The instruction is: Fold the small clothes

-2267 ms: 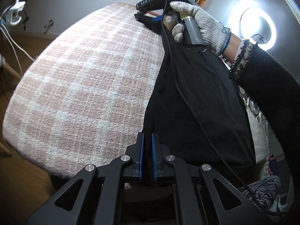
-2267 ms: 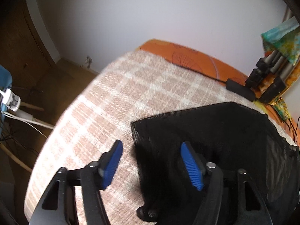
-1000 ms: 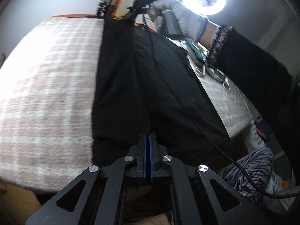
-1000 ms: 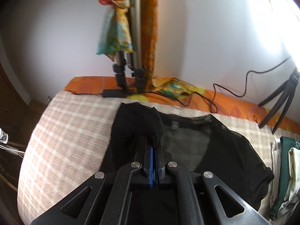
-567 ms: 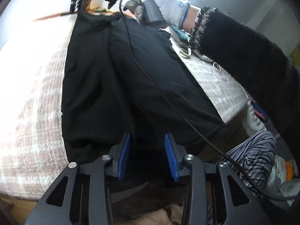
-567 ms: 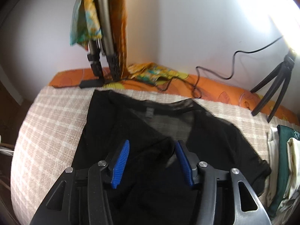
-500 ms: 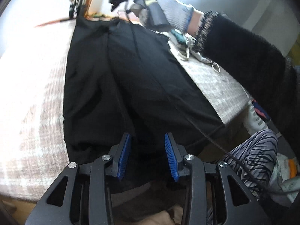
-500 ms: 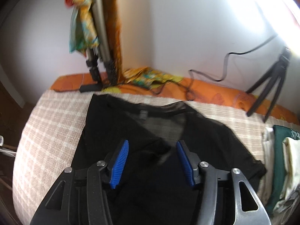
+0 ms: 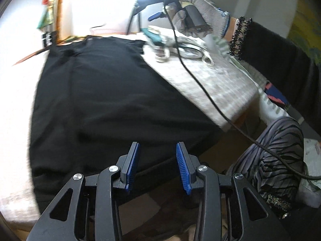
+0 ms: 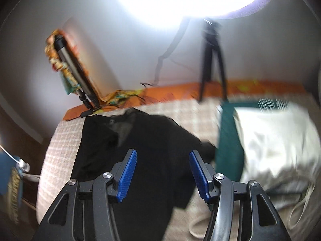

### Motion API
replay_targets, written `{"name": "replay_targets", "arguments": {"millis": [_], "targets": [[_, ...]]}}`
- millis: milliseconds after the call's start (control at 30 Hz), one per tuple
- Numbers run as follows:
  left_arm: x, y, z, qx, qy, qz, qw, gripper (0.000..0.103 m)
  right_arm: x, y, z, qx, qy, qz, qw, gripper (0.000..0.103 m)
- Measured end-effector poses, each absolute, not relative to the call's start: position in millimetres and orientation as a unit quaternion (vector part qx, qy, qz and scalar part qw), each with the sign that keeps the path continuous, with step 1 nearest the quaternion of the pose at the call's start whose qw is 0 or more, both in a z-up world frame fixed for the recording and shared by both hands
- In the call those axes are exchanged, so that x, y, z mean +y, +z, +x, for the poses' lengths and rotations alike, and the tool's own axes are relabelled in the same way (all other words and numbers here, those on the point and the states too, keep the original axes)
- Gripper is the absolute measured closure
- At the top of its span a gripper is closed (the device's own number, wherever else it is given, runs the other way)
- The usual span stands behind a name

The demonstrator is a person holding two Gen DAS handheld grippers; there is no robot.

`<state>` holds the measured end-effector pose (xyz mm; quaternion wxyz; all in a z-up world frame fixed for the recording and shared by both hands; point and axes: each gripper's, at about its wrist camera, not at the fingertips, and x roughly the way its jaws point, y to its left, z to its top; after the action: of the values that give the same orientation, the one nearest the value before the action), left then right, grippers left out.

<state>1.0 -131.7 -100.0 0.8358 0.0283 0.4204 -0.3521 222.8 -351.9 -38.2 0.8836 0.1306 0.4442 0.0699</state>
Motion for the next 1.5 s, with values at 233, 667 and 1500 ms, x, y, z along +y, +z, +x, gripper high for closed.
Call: {"name": "replay_targets", "arguments": {"millis": [233,667,1500], "targets": [[-192,-103,-14,0.413,-0.398,0.069,0.816,0.067,-397,-77,202,0.462,0.073,0.172,0.867,0.046],[-247,-124,-18,0.399,-0.402,0.159,0.809,0.05,-412,-112,225,0.474,0.095,0.2,0.852,0.046],[-201,-126,16,0.412,-0.397,-0.019,0.82,0.099,-358,-145,272,0.518,0.057,0.065,0.851,0.065]]}}
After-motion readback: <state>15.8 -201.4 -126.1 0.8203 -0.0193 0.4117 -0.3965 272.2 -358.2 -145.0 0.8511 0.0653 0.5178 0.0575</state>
